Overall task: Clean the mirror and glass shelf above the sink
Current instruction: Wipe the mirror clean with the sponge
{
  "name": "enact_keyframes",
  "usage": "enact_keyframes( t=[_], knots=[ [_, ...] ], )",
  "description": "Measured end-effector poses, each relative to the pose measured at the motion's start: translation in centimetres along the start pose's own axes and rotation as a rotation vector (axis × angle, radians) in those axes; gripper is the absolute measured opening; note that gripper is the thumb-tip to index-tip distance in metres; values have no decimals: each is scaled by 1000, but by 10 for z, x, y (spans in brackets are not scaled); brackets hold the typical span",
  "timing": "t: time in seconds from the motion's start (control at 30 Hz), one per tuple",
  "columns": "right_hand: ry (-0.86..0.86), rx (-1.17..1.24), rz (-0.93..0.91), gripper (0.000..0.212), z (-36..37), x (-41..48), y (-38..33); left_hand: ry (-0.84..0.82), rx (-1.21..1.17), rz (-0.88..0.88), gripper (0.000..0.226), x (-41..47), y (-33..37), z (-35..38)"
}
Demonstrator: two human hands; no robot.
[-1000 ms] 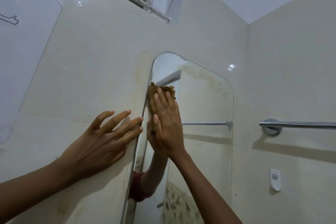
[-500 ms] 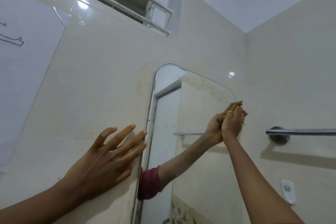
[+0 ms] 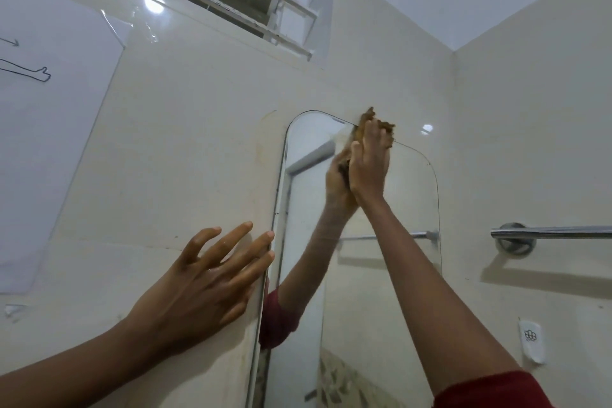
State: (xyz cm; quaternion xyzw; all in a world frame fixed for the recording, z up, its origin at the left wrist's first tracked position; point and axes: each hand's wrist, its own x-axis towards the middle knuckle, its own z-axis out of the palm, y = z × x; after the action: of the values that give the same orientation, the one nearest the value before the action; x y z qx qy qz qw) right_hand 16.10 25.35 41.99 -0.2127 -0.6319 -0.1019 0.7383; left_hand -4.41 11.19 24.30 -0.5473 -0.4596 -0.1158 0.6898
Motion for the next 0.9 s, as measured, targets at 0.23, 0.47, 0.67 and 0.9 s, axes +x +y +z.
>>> enact_keyframes(
  t=[0.23, 0.47, 0.67, 0.9],
  knots=[
    [-126, 53, -252, 58, 23, -34, -57, -8, -1, 14, 56, 0, 1, -1],
    [-193, 77, -353, 55, 23, -74, -61, 69, -95, -62, 49, 2, 2, -6],
    [-262, 67, -369, 56, 17, -132, -54, 216, -247, -183, 36, 2, 3, -13],
    [-262, 31, -423, 60, -1, -242, -28, 187, -268, -239, 47, 1, 2, -21]
  ],
)
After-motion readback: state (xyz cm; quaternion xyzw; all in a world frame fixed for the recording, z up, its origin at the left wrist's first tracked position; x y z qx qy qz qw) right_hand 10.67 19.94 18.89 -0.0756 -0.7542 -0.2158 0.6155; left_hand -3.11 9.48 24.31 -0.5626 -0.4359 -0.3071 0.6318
